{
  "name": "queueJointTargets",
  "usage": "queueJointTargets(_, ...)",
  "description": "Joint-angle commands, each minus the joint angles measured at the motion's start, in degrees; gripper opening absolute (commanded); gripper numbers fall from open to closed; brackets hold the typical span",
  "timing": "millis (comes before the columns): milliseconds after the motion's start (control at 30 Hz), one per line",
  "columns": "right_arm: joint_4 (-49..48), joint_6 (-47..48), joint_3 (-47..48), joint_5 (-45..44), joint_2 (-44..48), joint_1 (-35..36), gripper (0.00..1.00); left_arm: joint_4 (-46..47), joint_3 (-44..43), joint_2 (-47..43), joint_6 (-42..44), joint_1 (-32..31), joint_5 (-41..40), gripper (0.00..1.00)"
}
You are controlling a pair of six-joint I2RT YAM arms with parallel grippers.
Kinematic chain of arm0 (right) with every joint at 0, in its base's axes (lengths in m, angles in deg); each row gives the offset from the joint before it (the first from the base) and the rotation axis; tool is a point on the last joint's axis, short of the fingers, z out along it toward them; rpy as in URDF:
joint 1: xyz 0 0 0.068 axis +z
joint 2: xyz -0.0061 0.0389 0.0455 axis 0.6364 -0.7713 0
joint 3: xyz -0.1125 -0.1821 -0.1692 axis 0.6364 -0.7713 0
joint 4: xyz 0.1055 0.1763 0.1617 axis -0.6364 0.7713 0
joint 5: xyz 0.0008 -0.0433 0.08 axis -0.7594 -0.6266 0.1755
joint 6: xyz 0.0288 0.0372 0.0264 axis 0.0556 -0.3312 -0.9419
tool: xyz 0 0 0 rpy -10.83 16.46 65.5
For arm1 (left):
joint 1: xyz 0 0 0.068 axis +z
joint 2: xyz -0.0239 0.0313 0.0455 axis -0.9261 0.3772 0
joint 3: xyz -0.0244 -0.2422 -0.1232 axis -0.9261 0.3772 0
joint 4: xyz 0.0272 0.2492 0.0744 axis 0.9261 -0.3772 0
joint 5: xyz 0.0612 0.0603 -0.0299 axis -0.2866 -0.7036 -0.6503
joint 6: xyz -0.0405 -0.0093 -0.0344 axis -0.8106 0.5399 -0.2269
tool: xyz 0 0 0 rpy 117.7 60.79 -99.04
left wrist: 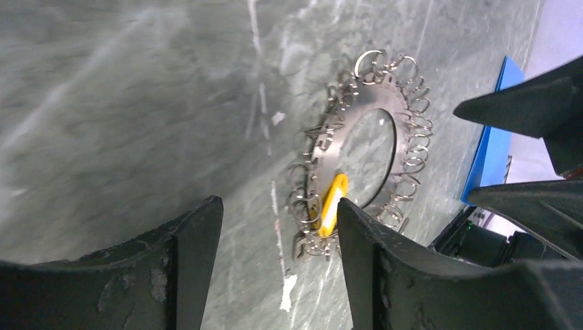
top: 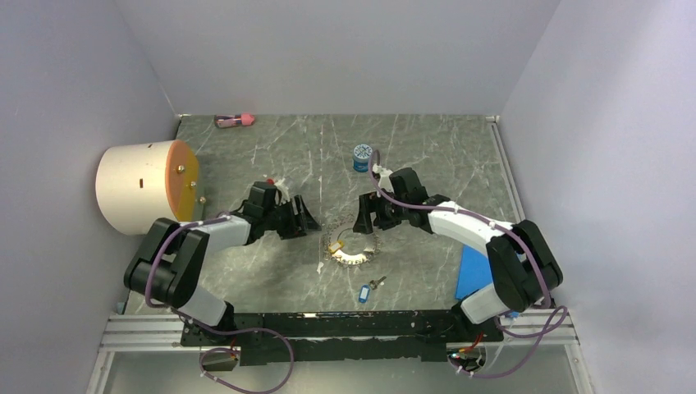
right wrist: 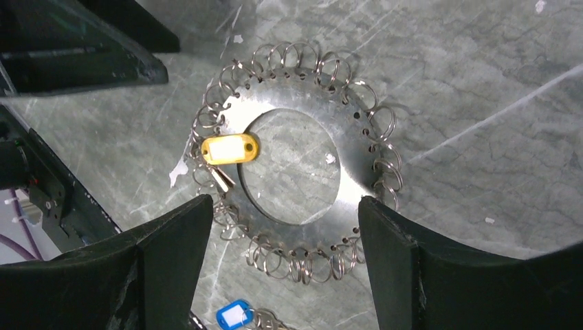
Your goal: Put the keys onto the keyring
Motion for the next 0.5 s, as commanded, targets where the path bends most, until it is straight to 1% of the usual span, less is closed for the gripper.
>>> queueJointTargets(0, 0.5, -0.6, 4.6, 1.0, -2.3, 0.2, 0.80, 0.6, -4.5, 2.5, 0.4, -3.2, 2.2, 0.65)
queueJointTargets(167, -0.4, -1.5, 5.5, 3.3, -3.9, 0.2, 0.78, -5.7, -8.7, 2.7, 4.3, -4.4, -1.8, 0.62)
queueJointTargets(267, -1.1, -2.0, 5.2, 4.3, -4.3, 0.2, 0.74, -8.1, -10.6, 2.7, 6.6, -4.8, -2.8, 0.61)
queueJointTargets(367, -1.8, -2.4, 5.0, 5.8, -4.9, 0.3, 0.71, -8.2, -11.2, 3.0, 6.8, -5.0, -2.3, 0.60)
queueJointTargets(467, -1.6, -2.4, 5.0, 7.2, -5.8, 0.3, 0.68, -7.6, -9.9, 2.7, 5.6, -5.0, -1.1, 0.58)
